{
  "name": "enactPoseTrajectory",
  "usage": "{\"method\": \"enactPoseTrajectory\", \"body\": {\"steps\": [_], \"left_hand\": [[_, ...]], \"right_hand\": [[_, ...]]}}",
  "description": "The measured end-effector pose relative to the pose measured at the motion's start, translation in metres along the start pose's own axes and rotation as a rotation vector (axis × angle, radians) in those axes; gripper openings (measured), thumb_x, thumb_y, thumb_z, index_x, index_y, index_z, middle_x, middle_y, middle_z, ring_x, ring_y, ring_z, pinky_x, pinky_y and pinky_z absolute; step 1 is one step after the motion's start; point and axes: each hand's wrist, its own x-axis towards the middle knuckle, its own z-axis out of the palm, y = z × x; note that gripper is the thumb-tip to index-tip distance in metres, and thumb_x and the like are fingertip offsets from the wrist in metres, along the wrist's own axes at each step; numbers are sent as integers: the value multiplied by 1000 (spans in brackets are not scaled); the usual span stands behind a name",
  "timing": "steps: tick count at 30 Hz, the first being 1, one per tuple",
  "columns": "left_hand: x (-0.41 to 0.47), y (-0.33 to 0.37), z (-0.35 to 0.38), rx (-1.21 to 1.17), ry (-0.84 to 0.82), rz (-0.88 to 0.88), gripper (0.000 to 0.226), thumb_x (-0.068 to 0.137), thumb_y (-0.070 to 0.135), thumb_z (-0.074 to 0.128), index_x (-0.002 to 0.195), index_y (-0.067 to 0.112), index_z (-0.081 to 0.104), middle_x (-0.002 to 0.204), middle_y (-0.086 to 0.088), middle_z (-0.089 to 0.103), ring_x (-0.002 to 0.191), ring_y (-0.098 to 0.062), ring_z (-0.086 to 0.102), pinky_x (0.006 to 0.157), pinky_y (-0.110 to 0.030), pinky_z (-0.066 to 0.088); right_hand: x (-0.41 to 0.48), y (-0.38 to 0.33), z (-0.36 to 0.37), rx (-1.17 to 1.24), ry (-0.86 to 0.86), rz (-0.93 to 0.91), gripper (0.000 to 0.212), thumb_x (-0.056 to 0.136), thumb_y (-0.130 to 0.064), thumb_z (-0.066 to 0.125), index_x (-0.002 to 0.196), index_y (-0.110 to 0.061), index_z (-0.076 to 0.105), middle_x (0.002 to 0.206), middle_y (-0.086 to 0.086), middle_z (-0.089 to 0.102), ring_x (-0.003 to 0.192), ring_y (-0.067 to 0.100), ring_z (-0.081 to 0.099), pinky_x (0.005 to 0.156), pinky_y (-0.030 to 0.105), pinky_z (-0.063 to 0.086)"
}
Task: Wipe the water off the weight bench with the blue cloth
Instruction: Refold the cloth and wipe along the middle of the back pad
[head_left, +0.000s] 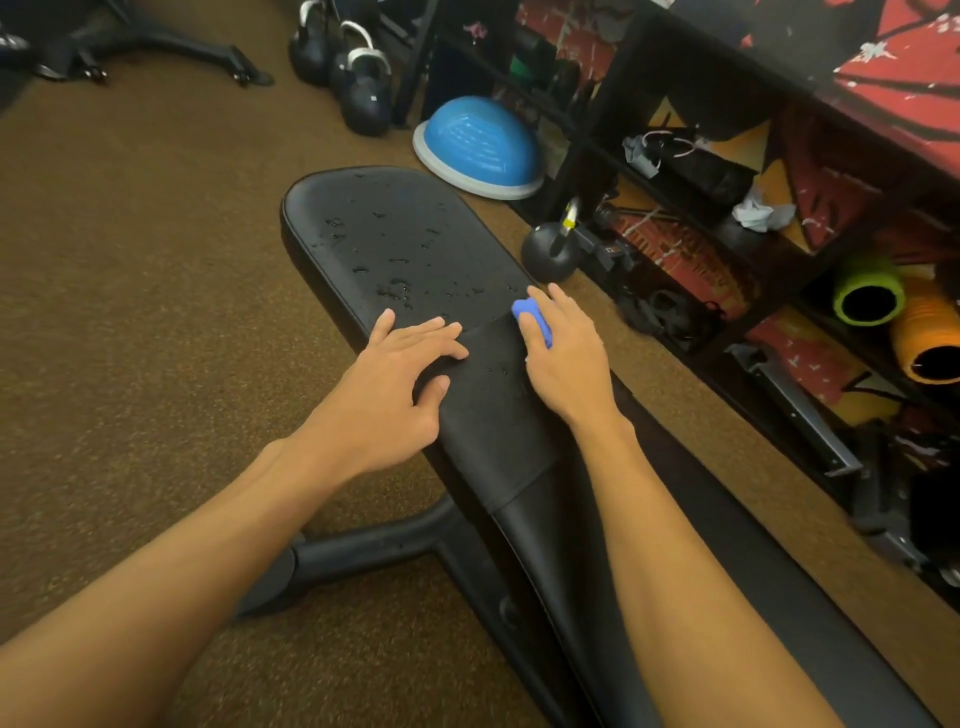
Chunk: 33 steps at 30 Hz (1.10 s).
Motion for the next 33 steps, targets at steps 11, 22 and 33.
{"method": "enactPoseTrajectory", "body": {"steps": [11,22,33], "left_hand": [[-10,-6,-21,252,42,38,44,103,34,62,146,26,61,162,6,47,156,-10,32,133,-44,14],[-10,-5,-27,226,47,-42,46,100,43,64,145,32,62,164,9,45,157,-9,29,132,-40,19],[-9,-7,-29,121,41,-66,43,100,30,71,142,32,65,163,11,45,157,-5,27,133,-39,12]], "right_hand": [[-6,6,-5,-2,11,79,54,113,-44,42,164,-26,39,174,1,27,162,21,21,129,38,17],[-26,14,-12,44,-29,57,53,113,-43,43,164,-29,38,175,-6,24,163,14,14,129,33,11],[-40,16,-18,41,-104,-43,54,113,-43,43,165,-30,34,175,-12,20,163,7,9,131,31,9]]}}
